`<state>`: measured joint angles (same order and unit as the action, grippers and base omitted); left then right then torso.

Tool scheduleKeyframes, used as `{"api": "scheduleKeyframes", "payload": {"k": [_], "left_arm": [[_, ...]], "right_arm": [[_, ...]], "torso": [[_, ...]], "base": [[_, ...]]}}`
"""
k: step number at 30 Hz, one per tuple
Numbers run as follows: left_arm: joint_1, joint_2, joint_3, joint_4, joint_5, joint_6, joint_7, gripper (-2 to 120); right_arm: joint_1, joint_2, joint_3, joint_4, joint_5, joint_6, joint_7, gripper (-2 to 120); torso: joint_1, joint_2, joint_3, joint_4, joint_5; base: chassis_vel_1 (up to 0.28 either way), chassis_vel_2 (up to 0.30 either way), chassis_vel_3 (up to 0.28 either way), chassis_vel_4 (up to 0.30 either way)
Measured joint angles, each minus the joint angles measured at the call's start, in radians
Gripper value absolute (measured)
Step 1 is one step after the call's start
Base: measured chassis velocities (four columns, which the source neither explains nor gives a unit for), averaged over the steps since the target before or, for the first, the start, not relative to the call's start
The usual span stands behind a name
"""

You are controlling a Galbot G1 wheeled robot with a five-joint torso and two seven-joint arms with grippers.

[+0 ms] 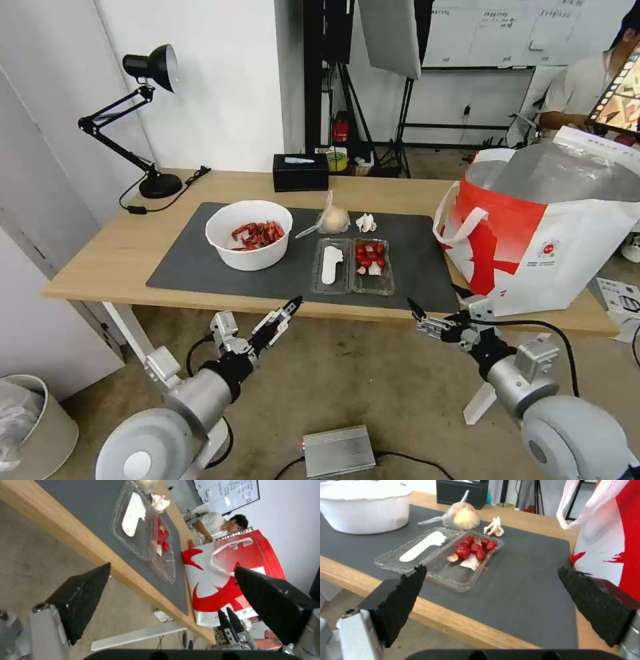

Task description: Pick up the trash from the table and place it into the takeout bag.

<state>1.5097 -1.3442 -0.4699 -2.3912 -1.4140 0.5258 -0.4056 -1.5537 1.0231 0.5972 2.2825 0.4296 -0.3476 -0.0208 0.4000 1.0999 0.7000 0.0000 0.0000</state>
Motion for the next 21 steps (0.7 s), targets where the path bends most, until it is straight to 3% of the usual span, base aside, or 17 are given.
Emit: {"api": "scheduleKeyframes", "payload": {"k": [21], "left_arm": [[-0.122, -0.005, 0.099, 0.089, -0.034, -0.017, -0.036, 100]], "right_arm": [[-0.046, 0.034, 0.025, 0.022, -0.038, 0.012, -0.002, 100]], "torso": [[0.0, 0.0, 0.0, 0.0, 0.0]], "base": [[0.0, 0.0, 0.0, 0.0]]}}
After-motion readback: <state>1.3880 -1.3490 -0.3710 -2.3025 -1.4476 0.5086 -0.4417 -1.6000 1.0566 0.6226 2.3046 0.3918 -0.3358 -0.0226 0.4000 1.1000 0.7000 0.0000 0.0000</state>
